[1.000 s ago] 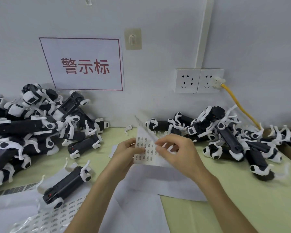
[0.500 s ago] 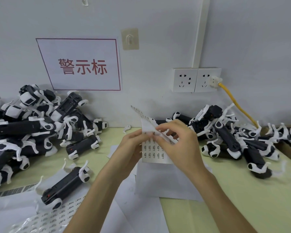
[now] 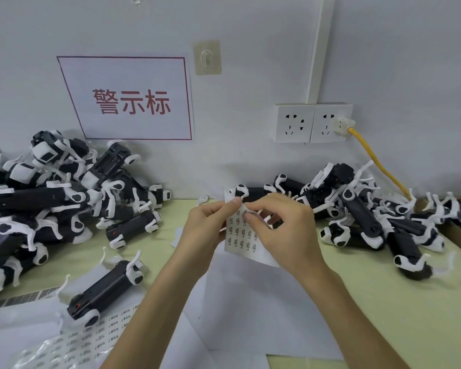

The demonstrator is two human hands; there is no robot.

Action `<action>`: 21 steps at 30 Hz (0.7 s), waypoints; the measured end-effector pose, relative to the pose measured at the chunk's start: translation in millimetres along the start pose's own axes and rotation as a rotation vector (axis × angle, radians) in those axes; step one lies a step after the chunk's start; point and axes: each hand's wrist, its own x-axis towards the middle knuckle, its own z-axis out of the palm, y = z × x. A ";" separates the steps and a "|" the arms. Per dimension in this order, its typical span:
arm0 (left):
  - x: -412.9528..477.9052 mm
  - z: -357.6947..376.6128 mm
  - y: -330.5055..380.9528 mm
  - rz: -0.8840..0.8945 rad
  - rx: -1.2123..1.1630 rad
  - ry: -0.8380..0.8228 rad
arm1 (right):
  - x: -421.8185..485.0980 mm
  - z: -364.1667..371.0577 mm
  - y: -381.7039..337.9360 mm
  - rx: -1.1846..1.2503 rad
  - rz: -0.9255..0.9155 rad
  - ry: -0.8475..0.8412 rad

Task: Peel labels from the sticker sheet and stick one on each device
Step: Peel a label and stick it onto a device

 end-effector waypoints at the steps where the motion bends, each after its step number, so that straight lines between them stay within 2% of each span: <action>1: -0.5 0.7 0.6 -0.013 -0.008 0.012 | -0.4 0.5 0.0 -0.009 -0.024 0.023; 7: -0.8 0.7 2.5 -0.060 -0.026 0.111 | -1.9 4.8 -4.5 0.034 -0.100 0.082; 15: -1.4 6.4 -0.8 -0.065 -0.040 0.119 | -0.2 3.2 -3.7 0.129 0.127 0.027; 21: -2.9 7.2 -1.5 -0.072 -0.116 0.082 | 2.5 1.2 -3.9 0.041 -0.028 0.078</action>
